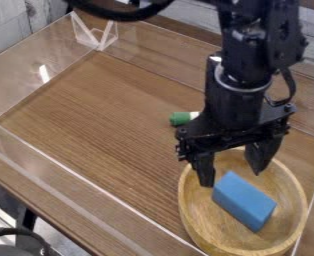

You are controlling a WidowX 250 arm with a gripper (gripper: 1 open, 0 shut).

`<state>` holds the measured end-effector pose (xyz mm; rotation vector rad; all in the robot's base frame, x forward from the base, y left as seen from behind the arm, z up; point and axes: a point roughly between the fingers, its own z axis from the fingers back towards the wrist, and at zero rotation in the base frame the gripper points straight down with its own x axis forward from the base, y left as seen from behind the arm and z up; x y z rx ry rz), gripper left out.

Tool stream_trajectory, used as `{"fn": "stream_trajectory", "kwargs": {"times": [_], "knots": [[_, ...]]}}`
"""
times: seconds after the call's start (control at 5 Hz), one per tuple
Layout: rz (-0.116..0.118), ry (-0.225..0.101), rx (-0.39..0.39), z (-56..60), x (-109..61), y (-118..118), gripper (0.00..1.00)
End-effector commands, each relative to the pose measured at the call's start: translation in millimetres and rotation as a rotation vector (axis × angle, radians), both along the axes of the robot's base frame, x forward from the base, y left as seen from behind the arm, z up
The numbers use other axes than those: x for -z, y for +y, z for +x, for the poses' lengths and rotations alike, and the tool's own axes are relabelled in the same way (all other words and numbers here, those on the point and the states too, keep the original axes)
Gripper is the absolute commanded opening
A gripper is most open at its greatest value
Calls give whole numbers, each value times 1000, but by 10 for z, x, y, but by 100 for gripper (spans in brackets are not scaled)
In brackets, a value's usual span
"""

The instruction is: Put the blue block in the brown bowl

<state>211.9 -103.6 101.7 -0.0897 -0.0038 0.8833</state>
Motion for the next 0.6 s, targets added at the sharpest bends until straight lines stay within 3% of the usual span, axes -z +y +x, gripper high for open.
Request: {"fn": "stream_trajectory", "kwargs": {"times": [0.0, 0.4], "knots": [[-28, -32, -54, 30, -22, -49, 100], [-37, -19, -100, 32, 103, -70, 100]]}}
